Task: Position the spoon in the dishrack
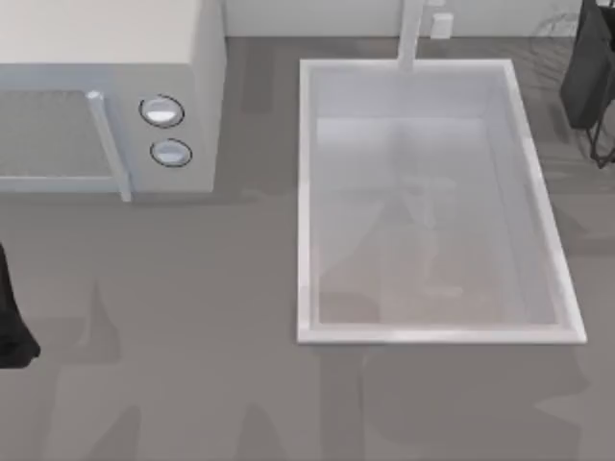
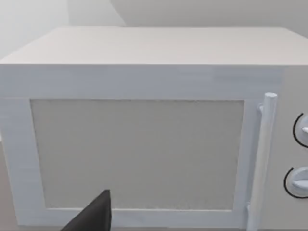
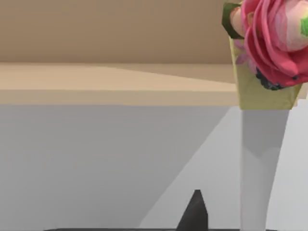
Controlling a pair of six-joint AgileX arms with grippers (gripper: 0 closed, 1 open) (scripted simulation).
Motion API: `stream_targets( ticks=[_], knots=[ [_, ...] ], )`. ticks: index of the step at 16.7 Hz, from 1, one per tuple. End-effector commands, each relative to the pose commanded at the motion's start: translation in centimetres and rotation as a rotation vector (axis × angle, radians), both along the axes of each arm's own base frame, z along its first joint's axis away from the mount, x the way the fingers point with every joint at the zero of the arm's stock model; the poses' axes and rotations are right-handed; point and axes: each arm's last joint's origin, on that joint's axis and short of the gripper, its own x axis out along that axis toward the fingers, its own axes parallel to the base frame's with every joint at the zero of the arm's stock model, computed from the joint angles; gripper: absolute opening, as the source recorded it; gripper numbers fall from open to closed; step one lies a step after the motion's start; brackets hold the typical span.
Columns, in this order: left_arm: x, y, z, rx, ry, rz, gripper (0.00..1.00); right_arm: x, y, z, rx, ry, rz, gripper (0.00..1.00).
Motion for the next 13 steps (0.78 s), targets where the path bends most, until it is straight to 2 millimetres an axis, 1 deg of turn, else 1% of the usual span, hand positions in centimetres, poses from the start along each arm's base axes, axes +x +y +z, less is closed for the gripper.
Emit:
stream_targets(
  ticks=[2, 3, 5, 6, 11, 13],
  knots=[
    [0.0, 0.0, 0.0, 0.000, 0.000, 0.000, 1.00, 2.0, 1.0, -3.2, 0.000, -0.001, 0.002, 0.00],
    [0.0, 0.0, 0.0, 0.000, 0.000, 0.000, 1.00, 2.7, 1.5, -4.6, 0.003, 0.003, 0.003, 0.00],
    [0.0, 0.0, 0.0, 0.000, 0.000, 0.000, 1.00, 3.5, 2.4, -6.8, 0.007, 0.013, 0.003, 0.00],
    [0.0, 0.0, 0.0, 0.000, 0.000, 0.000, 1.00, 3.7, 2.7, -7.4, 0.009, 0.018, 0.003, 0.00],
    [0.0, 0.0, 0.0, 0.000, 0.000, 0.000, 1.00, 3.8, 2.8, -7.6, 0.010, 0.019, 0.003, 0.00],
    [0.0, 0.0, 0.0, 0.000, 0.000, 0.000, 1.00, 3.8, 2.8, -7.6, 0.010, 0.019, 0.003, 0.15]
  ],
)
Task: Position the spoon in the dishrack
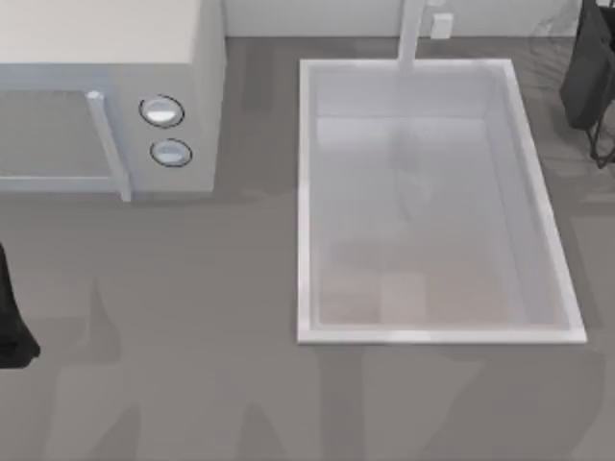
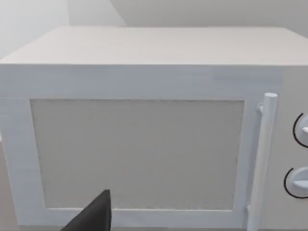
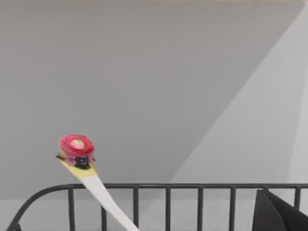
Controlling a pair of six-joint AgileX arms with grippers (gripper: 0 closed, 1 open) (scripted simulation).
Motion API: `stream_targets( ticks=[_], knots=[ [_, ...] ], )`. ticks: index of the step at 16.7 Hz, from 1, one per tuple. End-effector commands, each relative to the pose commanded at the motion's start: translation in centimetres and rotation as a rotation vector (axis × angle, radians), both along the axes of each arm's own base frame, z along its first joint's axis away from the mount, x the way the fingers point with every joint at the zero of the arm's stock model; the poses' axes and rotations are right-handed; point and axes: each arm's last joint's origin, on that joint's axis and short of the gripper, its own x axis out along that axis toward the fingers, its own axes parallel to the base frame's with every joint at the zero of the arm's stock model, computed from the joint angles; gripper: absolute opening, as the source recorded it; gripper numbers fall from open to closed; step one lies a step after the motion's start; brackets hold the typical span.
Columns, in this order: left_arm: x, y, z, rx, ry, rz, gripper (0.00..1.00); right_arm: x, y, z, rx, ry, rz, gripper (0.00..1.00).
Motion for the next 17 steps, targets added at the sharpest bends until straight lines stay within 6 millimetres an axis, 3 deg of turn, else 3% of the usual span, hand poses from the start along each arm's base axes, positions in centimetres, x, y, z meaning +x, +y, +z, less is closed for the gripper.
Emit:
stream_targets(
  ticks=[11, 17],
  knots=[
    [0.00, 0.00, 0.00, 0.000, 0.000, 0.000, 1.00, 0.00, 0.00, 0.00, 0.000, 0.000, 0.000, 0.98],
    [0.00, 0.00, 0.00, 0.000, 0.000, 0.000, 1.00, 0.00, 0.00, 0.00, 0.000, 0.000, 0.000, 1.00]
  ],
)
